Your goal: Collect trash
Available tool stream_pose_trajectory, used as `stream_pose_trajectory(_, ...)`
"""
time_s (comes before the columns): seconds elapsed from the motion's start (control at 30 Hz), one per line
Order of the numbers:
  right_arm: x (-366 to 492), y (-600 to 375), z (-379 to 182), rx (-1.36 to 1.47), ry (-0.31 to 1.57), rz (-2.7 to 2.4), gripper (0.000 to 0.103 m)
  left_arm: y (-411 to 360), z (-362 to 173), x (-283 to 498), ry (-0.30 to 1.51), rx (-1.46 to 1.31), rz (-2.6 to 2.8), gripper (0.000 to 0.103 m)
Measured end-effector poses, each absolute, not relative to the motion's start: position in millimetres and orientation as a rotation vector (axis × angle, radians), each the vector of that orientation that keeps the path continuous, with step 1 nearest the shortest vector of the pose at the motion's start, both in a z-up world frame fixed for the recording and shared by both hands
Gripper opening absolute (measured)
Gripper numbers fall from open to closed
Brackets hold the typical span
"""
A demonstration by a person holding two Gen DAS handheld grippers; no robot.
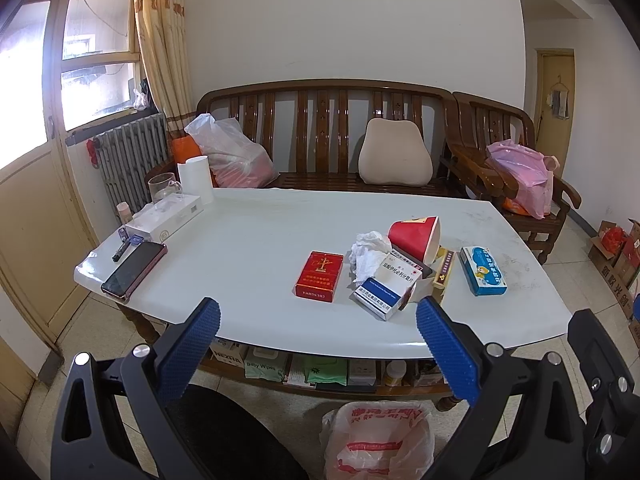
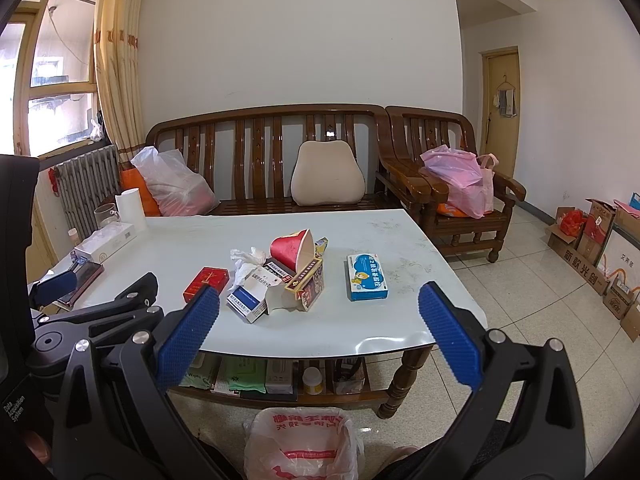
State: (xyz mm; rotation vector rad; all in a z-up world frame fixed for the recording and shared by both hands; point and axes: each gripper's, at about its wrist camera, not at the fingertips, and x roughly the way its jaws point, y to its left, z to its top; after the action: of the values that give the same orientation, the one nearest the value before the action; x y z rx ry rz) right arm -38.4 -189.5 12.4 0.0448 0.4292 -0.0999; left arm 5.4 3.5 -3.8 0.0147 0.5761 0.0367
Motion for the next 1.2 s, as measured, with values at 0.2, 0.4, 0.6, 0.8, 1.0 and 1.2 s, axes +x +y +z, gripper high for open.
stream_pose_trajectory(0.2,-38.6,-189.6,11.9,0.045,0.429,-0.099,0.098,6.0,-3.1,6.9,0.581,0.018,0.036,0.096)
stream_pose_trajectory(0.4,-38.4,-189.3,12.1,0.044,0.43,-0.101,0.098,5.3,-4.3,7.4,0.583,0.019,0.035,0.096)
stream_pose_trajectory(0.6,-38.4,-189.0,12.2,0.044,0.43,-0.101,0.098,5.9,-4.2,7.6,0.582,0.019,0.036,0.096)
stream_pose_trajectory(0.8,-38.3,-189.0,12.4,0.045,0.431,-0.1,0.098,4.7,-4.3,7.3,0.582,0.019,0.035,0.096)
stream_pose_trajectory(1.0,-38.7,-189.9,12.0,0.043,0.429,-0.101,0.098,4.3,-4.0,7.6,0.58,0.023,0.036,0.096)
stream_pose_trajectory(1.2,-34.0,-192.9,13.6,0.031,0.448,-0.081,0.098,6.9,-2.3,19.2,0.608,0.064,-0.016,0.096)
